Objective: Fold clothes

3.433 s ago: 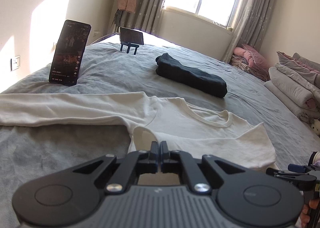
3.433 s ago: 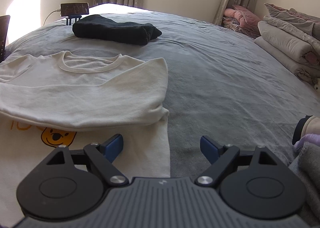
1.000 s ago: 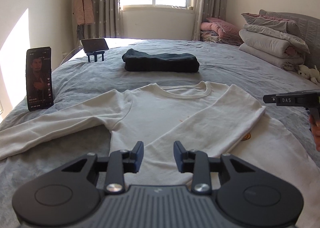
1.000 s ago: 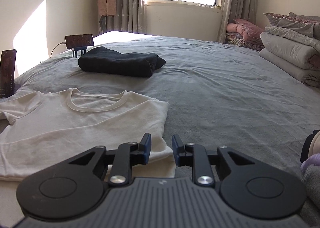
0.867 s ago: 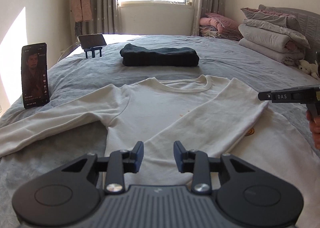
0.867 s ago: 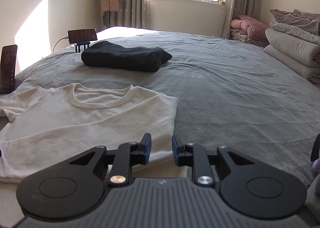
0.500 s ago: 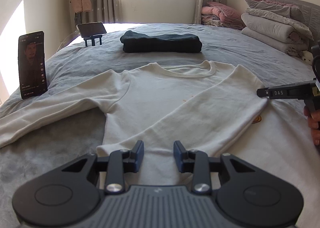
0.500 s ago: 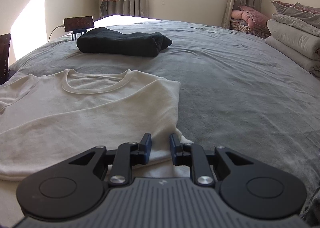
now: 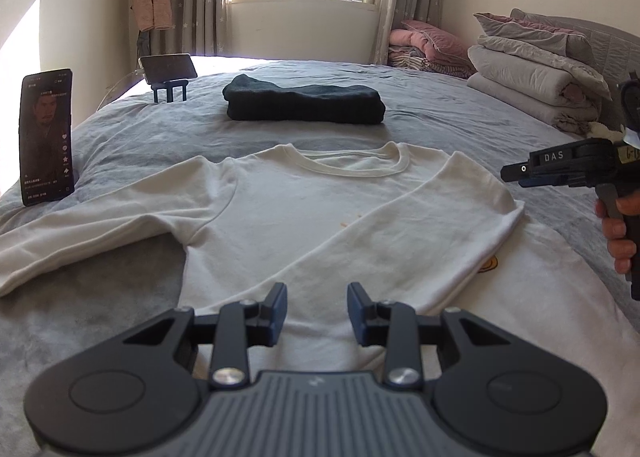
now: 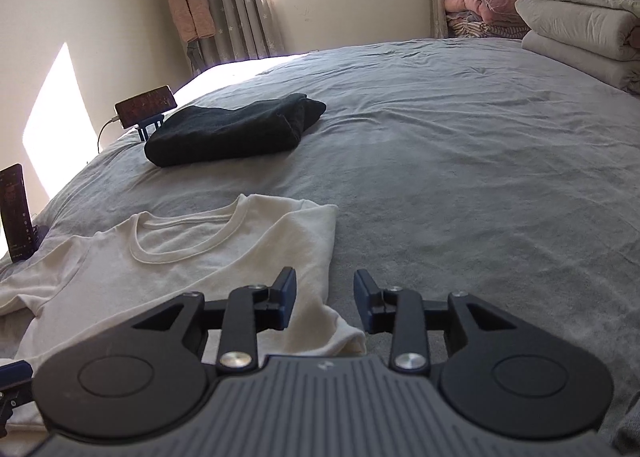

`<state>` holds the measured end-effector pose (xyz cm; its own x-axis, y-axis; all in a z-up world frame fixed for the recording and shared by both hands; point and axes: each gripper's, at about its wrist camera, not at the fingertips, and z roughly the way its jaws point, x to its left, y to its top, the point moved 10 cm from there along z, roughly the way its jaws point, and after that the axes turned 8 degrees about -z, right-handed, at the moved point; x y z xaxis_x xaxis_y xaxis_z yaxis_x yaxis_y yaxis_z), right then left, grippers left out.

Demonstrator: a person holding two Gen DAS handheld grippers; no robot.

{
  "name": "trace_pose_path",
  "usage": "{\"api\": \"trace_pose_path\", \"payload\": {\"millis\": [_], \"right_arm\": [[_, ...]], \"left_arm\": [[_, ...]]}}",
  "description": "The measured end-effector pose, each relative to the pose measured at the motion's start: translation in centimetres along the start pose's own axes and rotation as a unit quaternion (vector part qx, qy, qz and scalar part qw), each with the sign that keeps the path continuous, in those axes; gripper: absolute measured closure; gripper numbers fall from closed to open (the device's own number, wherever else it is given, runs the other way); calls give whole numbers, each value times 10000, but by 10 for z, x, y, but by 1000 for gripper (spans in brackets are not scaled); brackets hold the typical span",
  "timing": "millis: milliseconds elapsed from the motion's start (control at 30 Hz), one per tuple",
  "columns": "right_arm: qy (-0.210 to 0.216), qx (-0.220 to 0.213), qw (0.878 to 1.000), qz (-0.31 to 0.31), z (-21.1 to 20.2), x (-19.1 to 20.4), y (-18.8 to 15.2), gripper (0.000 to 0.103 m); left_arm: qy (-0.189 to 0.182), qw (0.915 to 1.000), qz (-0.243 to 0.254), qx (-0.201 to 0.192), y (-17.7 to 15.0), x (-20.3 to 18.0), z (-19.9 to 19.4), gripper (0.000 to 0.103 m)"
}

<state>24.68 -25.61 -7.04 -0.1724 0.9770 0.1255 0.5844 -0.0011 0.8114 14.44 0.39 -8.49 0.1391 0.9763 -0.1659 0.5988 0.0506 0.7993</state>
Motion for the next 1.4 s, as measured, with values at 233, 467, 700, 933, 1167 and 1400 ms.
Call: {"api": "trace_pose_path", "payload": {"millis": [233,467,700,933,1167,1400], "right_arm": [[373,152,9968,685,43,-24,14,67],[652,190,9936,899,65,-21,18,65],[-434,-331,9976,-425,60,-4,27,99],[-575,20,9961,-671,64,-4,22,82],[-255,-125,9977,-613,9,-4,15,58],[-35,28,9983,-584,-6,1,-20,58]], "left_arm": [[-6,10000,0,77,0,1,13,69],[-34,9998,-113,137,1,5,20,69],[-27,9999,-50,117,0,3,21,69],[-19,9999,-18,144,-2,3,23,69],[-20,9999,-12,149,-2,2,22,68],[5,9999,16,137,-2,2,22,68]]}}
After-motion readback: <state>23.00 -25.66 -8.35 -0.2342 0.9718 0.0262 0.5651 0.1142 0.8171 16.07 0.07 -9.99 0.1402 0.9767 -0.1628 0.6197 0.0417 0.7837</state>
